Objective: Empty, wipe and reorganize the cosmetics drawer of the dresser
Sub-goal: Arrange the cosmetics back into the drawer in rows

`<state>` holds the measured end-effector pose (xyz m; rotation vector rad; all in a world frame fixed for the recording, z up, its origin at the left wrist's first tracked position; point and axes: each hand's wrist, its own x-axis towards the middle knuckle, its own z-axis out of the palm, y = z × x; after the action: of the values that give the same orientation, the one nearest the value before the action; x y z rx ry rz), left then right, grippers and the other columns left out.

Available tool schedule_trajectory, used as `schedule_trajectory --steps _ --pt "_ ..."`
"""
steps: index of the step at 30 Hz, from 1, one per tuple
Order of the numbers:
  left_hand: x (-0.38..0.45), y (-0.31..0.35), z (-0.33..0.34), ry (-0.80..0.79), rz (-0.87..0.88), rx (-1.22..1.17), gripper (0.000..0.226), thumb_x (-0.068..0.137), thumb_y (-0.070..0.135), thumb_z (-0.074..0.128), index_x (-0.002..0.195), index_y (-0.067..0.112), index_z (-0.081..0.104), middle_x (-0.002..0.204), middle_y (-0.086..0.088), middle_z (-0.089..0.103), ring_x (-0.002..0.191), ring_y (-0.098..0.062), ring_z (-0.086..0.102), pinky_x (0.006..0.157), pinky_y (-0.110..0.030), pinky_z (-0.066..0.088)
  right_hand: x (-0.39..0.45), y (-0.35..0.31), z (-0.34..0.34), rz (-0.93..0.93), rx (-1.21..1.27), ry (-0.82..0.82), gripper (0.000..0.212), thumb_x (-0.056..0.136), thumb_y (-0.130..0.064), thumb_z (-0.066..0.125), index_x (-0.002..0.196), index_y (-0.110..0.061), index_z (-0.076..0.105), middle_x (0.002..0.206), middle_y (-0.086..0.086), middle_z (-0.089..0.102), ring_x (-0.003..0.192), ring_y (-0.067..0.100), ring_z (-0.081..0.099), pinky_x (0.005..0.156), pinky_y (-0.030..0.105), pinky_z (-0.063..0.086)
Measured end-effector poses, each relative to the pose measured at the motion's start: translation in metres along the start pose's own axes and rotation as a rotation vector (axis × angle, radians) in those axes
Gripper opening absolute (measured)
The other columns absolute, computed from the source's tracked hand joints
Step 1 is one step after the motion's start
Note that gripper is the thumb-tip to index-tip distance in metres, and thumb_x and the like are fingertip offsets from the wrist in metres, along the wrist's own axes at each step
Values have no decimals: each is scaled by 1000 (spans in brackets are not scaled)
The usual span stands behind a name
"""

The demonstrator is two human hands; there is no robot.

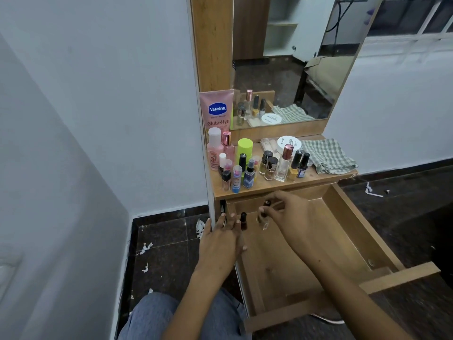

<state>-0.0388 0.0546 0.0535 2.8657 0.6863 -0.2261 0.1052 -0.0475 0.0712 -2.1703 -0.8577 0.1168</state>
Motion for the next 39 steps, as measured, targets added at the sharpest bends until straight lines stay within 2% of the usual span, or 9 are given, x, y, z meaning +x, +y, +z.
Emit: schedule_trajectory --steps 5,12,18,20,23,27,30,36,39 --pt "0 1 -1 19 -2 -8 66 98 43 42 152 20 14 159 1 11 147 -19 3 117 -41 -1 14 16 33 52 -72 -85 14 74 -21 79 87 -18 74 85 -2 73 77 12 67 73 33 56" --pt "1 0 -1 11 3 -2 65 97 43 42 151 20 15 160 1 9 147 -19 3 117 -41 -1 17 18 49 22 -148 -141 16 77 -23 77 91 -19 72 88 -2 72 79 12 67 71 32 56" --pt "1 0 0 13 2 9 65 98 42 42 152 18 14 160 -1 9 147 -19 4 116 -41 -2 11 17 36 40 -142 -169 32 74 -23 79 104 -21 68 95 -4 71 83 12 67 75 37 56" --pt "2 0 -1 3 4 6 65 98 42 42 152 18 13 160 -1 8 147 -19 3 116 -41 -2 10 11 25 18 -136 -128 32 76 -27 77 106 -23 68 93 -5 72 83 11 67 75 37 56" --pt "3 0 -1 -10 3 -4 64 98 42 41 152 19 14 160 1 6 147 -19 1 116 -41 -3 11 -1 4 -162 -129 86 18 83 -27 70 101 -23 69 92 -8 71 77 7 66 69 36 57" --pt "3 0 -2 -28 1 4 64 99 43 39 152 19 13 160 2 4 147 -18 -1 116 -40 -4 24 -13 -10 -361 -236 326 22 87 -16 67 109 -16 67 117 -5 65 75 8 66 62 22 51" --pt "3 0 -3 -26 1 5 64 99 43 40 152 19 14 160 1 5 147 -18 0 116 -40 -3 35 -12 -5 -351 -338 343 34 82 -13 71 116 -14 66 128 -1 62 86 17 69 60 26 53" --pt "3 1 -5 -28 1 2 63 99 42 39 152 19 14 160 2 6 147 -18 0 116 -40 -3 41 -15 -6 -392 -427 368 40 71 -8 80 109 -9 67 106 9 65 86 24 64 50 23 39" --pt "3 1 -5 -44 2 12 63 99 42 38 152 19 13 160 2 5 147 -18 -1 117 -41 -2 42 -15 -8 -386 -457 364 34 69 -5 80 100 -10 70 95 7 63 81 23 58 49 23 32"
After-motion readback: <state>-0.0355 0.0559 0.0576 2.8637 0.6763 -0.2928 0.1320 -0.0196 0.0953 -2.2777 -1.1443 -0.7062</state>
